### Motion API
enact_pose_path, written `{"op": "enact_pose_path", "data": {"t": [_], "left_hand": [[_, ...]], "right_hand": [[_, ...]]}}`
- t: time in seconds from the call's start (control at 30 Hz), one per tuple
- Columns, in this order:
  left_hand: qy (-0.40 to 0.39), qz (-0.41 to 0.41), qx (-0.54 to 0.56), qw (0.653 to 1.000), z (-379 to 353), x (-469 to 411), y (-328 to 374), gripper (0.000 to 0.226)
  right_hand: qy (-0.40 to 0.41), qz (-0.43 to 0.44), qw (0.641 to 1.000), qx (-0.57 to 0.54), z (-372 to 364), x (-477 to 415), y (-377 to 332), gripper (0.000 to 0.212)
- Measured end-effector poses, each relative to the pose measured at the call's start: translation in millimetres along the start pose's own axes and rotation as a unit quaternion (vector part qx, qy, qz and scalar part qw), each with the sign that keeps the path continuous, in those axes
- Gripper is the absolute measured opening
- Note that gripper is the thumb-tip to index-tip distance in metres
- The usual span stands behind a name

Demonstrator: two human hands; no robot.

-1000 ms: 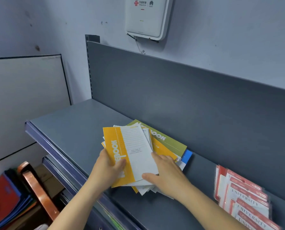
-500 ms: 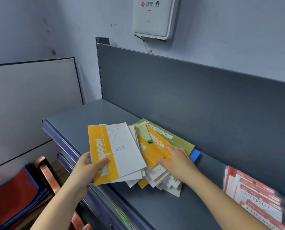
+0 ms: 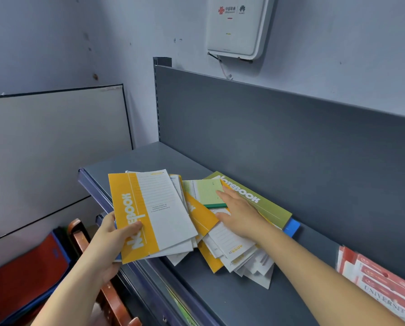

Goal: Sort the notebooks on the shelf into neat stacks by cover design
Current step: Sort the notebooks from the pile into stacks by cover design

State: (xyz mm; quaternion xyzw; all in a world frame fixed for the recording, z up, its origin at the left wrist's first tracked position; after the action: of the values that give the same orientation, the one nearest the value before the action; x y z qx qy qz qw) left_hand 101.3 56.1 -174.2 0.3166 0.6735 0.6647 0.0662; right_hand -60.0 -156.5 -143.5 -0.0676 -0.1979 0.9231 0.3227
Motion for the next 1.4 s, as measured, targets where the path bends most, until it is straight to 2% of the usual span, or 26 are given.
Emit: {"op": "enact_pose_path", "data": {"t": [0.07, 0.13, 0.23, 0.3, 0.43, 0.5, 0.57, 0.63, 0.83, 0.97, 1.07, 1.13, 1.2, 1.27, 1.33, 1.4], "left_hand": [[0.008, -0.019, -0.001, 1.000, 8, 1, 5, 0.040], [0.013, -0.038, -0.005, 0.999, 15, 2, 9, 0.038], [0.014, -0.045, 0.007, 0.999, 24, 1, 12, 0.036], [0.019, -0.041, 0.005, 0.999, 31, -2, 11, 0.034], [0.015, -0.021, -0.020, 0.999, 42, -6, 7, 0.027], [0.009, -0.019, -0.042, 0.999, 47, -8, 6, 0.028], [0.001, -0.022, -0.065, 0.998, 51, -9, 7, 0.030], [-0.006, -0.021, -0.066, 0.998, 54, -7, 7, 0.029], [0.008, -0.020, 0.020, 1.000, 52, -6, 7, 0.031], [0.025, -0.048, 0.054, 0.997, 57, -1, 16, 0.025], [0.036, -0.070, 0.075, 0.994, 63, 1, 23, 0.024], [0.034, -0.078, 0.096, 0.992, 63, 3, 27, 0.025], [0.015, -0.080, 0.113, 0.990, 57, 5, 31, 0.025], [-0.005, -0.076, 0.115, 0.990, 47, 6, 32, 0.025], [-0.018, -0.073, 0.111, 0.991, 33, 7, 33, 0.029], [-0.036, -0.074, 0.117, 0.990, 18, 9, 35, 0.032]], "right_hand": [[-0.044, 0.006, 0.998, 0.039, -4, -15, -2, 0.076], [-0.067, 0.000, 0.996, 0.066, -11, -25, 0, 0.078], [-0.020, -0.014, 0.997, 0.080, -16, -32, 2, 0.072], [0.010, -0.007, 0.991, 0.132, -12, -31, -3, 0.067], [0.052, 0.052, 0.973, 0.217, -5, -22, -13, 0.046], [0.042, 0.070, 0.976, 0.200, -8, -21, -11, 0.042], [0.005, 0.032, 0.992, 0.121, -9, -20, -4, 0.048], [-0.019, 0.002, 0.996, 0.090, -9, -22, 2, 0.058], [-0.017, 0.008, 0.978, 0.208, 5, -15, 4, 0.064], [0.023, -0.011, 0.945, 0.325, 5, 23, -5, 0.052], [0.014, -0.036, 0.929, 0.369, 3, 56, -9, 0.047], [-0.001, -0.053, 0.945, 0.323, 5, 61, 1, 0.051], [-0.031, -0.094, 0.979, 0.177, 2, 57, 14, 0.079], [-0.045, -0.103, 0.989, 0.101, -2, 46, 21, 0.101], [-0.036, -0.087, 0.988, 0.125, -4, 36, 24, 0.097], [-0.052, -0.094, 0.981, 0.158, -1, 31, 30, 0.085]]}}
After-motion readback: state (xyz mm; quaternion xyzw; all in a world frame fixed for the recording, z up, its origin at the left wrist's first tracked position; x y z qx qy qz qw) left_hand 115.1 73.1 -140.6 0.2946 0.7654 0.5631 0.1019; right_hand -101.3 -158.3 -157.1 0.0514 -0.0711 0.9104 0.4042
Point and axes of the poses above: each hand's wrist, its own x-axis away from the middle knuckle, its own z-axis out of the back of the hand, y = z × x, the point moved 5 cm from there along -x, towards the middle knuckle, and after that the axes turned 5 degrees about y, right-handed, at the moved point
